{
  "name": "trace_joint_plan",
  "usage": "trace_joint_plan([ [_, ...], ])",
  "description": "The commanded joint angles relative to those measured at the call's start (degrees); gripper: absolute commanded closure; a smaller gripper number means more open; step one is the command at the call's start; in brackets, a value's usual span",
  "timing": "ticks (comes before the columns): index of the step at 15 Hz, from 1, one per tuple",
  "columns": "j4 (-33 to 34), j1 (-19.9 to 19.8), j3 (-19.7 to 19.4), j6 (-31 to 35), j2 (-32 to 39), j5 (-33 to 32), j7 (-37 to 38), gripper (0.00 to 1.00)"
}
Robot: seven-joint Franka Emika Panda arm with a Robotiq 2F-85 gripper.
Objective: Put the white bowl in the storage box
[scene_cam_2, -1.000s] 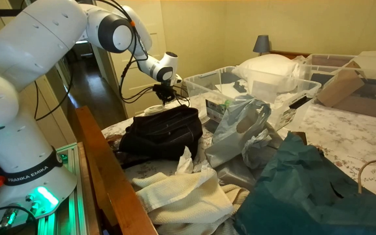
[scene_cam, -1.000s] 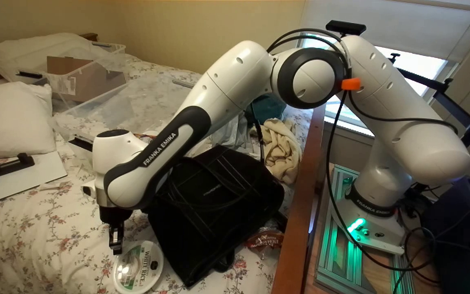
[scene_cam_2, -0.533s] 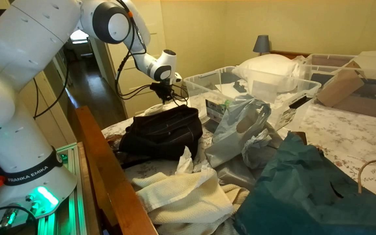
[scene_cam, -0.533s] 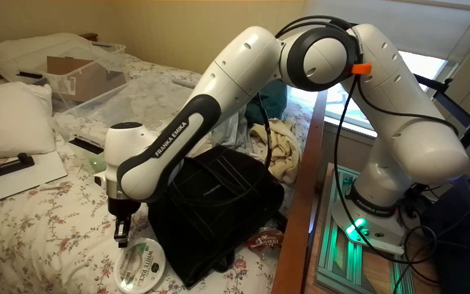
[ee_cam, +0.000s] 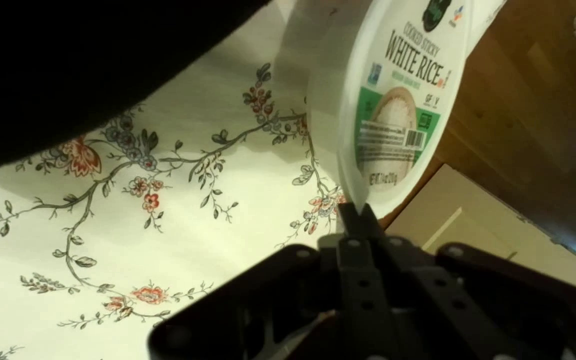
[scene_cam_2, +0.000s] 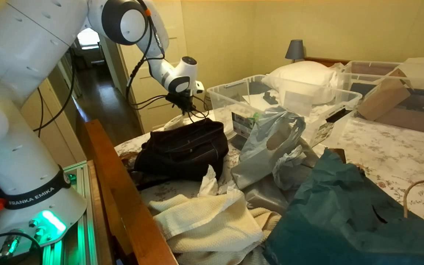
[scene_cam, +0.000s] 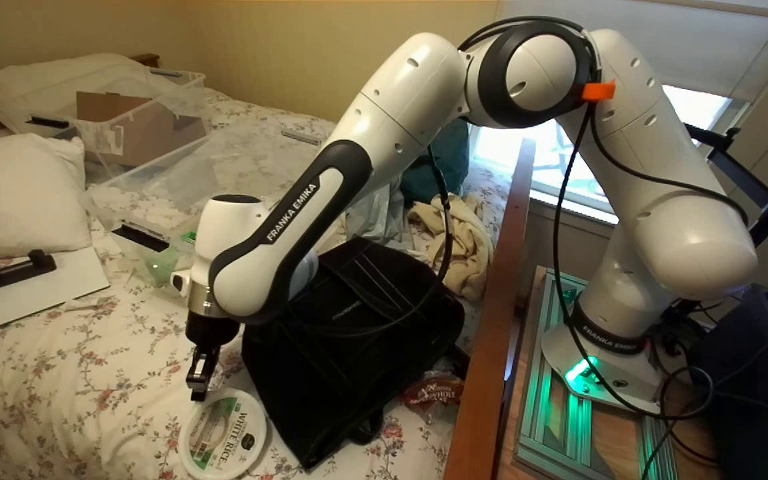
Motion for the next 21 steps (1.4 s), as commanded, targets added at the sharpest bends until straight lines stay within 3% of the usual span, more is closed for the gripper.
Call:
trace_joint_plan([
  [1, -0.5, -0.48, 0.38, 0.38, -0.12, -0.24, 0.51, 0.99],
  [6, -1.21, -0.85, 0.62, 0.62, -0.53, -0.06, 0.76, 1.0],
  [13, -2.55, -5.29, 4.69, 6.93, 0.29, 3.89, 1.77, 1.0],
  [21, -6.01, -16.7, 17.24, 17.36, 5.01, 7.3, 3.24, 1.0],
])
